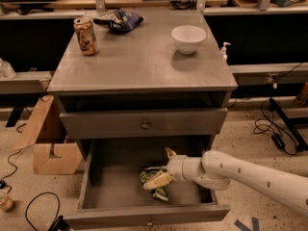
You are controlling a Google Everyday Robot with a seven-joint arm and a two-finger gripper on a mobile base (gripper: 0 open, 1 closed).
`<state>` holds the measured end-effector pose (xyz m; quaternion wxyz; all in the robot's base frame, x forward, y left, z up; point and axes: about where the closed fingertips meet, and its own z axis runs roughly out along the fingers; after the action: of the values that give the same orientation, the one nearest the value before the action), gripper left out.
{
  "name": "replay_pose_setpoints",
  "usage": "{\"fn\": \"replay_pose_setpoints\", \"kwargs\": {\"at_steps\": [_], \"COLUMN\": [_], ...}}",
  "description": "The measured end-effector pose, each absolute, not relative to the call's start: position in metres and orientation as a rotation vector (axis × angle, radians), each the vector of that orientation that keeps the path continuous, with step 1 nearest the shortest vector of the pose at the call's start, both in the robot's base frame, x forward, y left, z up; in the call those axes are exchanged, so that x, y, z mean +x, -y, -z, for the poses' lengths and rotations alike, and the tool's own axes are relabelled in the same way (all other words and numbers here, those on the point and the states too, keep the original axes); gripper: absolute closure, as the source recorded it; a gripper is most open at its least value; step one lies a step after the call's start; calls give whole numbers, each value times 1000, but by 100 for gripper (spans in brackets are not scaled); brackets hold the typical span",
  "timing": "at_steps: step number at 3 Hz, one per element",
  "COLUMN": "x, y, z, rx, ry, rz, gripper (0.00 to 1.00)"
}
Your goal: Place green jalapeno chip bag into middle drawer
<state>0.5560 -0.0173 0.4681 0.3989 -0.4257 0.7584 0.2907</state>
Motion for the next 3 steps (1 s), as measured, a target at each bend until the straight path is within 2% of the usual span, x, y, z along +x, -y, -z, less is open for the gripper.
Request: {"fn": "replay_pose_setpoints", "kwargs": {"at_steps": [1,3], "x": [556,502], "y": [17,70], "z": [-468,-519], "rx": [-1077,-1053], "ry": [-1920,-1888], "rz": [-735,-625], "gripper": [0,0]}}
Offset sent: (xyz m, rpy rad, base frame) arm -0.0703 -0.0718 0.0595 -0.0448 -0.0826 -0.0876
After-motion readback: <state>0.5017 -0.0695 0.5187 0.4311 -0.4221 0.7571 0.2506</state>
